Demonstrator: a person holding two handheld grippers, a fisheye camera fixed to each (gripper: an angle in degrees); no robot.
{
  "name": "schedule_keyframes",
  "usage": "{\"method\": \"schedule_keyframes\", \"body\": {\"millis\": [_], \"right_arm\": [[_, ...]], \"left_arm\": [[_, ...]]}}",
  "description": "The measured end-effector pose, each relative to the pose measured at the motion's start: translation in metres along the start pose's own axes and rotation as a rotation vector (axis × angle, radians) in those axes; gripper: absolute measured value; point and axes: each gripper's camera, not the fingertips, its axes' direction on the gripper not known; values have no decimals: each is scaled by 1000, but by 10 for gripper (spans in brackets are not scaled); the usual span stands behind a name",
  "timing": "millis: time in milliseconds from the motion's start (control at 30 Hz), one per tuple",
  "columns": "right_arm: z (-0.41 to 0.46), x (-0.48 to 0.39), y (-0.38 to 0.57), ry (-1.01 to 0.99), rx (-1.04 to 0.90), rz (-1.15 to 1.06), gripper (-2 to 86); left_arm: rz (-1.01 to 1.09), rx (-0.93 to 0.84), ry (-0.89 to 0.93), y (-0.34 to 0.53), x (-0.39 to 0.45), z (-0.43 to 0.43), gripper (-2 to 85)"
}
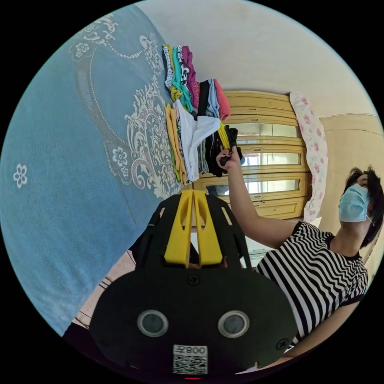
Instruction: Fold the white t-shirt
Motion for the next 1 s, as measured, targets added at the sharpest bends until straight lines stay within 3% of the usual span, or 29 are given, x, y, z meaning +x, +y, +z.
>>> {"method": "schedule_keyframes", "body": {"millis": [267, 567, 733, 1000], "right_arm": [[-20, -180, 106, -144, -69, -397, 59], [-53, -369, 286, -324, -132, -803, 101], [-68, -406, 376, -413, -117, -852, 116], [-41, -427, 489, -482, -171, -825, 130]], "left_arm": [[124, 75, -49, 21, 98, 32, 4], [411, 340, -103, 70, 255, 26, 23], [505, 346, -265, 115, 327, 62, 64], [499, 370, -253, 188, 372, 132, 75]]}}
